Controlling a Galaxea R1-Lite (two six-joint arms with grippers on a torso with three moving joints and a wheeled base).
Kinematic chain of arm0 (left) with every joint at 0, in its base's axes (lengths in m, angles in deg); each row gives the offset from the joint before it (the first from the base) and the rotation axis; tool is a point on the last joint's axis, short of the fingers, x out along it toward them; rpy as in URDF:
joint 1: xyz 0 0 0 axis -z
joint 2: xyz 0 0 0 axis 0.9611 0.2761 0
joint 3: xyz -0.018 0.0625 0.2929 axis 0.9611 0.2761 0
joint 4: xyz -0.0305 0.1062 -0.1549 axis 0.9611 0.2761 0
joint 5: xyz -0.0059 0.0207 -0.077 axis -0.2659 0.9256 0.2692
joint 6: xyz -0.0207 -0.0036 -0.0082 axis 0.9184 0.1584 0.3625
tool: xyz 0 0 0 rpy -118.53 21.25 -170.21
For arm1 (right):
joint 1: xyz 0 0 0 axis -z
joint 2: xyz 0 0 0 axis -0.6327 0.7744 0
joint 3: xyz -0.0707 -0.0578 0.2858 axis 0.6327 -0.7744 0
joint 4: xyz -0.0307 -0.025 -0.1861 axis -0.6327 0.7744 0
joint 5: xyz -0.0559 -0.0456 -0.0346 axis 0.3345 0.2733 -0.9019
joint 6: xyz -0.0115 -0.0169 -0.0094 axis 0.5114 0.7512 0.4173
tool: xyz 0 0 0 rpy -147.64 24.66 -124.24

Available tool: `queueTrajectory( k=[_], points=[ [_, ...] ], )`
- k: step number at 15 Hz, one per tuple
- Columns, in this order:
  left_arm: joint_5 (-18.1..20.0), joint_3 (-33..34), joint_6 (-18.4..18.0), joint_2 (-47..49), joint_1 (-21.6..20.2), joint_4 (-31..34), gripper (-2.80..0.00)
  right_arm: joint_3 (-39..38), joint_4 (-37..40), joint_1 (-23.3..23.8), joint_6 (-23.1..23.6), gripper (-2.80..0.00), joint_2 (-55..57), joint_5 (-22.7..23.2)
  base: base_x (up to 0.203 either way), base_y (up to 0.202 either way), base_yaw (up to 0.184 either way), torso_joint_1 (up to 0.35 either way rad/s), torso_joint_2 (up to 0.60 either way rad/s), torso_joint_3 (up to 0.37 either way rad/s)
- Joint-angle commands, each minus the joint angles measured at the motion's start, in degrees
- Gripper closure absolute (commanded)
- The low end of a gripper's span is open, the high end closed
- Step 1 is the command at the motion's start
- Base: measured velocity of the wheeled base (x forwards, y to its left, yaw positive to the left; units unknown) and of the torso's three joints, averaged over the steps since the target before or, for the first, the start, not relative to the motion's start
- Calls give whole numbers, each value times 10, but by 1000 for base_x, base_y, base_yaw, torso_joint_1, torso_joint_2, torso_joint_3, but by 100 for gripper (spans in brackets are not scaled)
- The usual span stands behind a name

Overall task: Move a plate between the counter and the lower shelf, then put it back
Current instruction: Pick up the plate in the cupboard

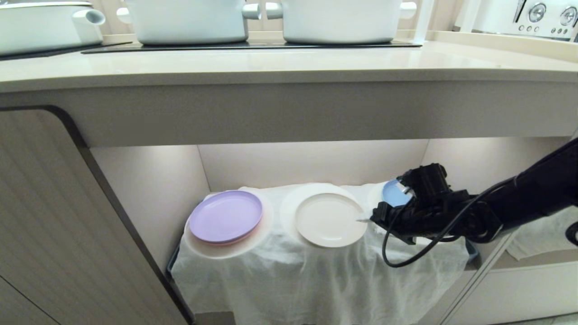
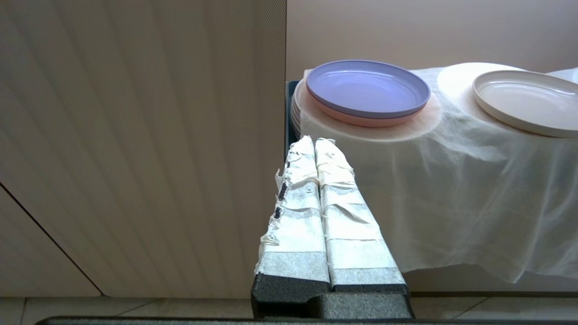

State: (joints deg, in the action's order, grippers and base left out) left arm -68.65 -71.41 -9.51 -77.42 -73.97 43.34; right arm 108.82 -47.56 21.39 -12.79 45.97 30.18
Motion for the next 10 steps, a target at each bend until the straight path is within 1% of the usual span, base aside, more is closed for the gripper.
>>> queueTrajectory(
  k=[1,3,8,10],
  points=[
    [0,0,1,0,0,0,0,0,-2,-4,-2,-280,5,-2,0,0,0,0,0,0],
    [0,0,1,0,0,0,0,4,-2,-7,2,-280,12,-5,0,0,0,0,0,0],
    [0,0,1,0,0,0,0,34,3,-28,3,-280,37,-53,0,0,0,0,0,0],
    [0,0,1,0,0,0,0,42,3,-35,4,-280,42,-62,0,0,0,0,0,0]
  ],
)
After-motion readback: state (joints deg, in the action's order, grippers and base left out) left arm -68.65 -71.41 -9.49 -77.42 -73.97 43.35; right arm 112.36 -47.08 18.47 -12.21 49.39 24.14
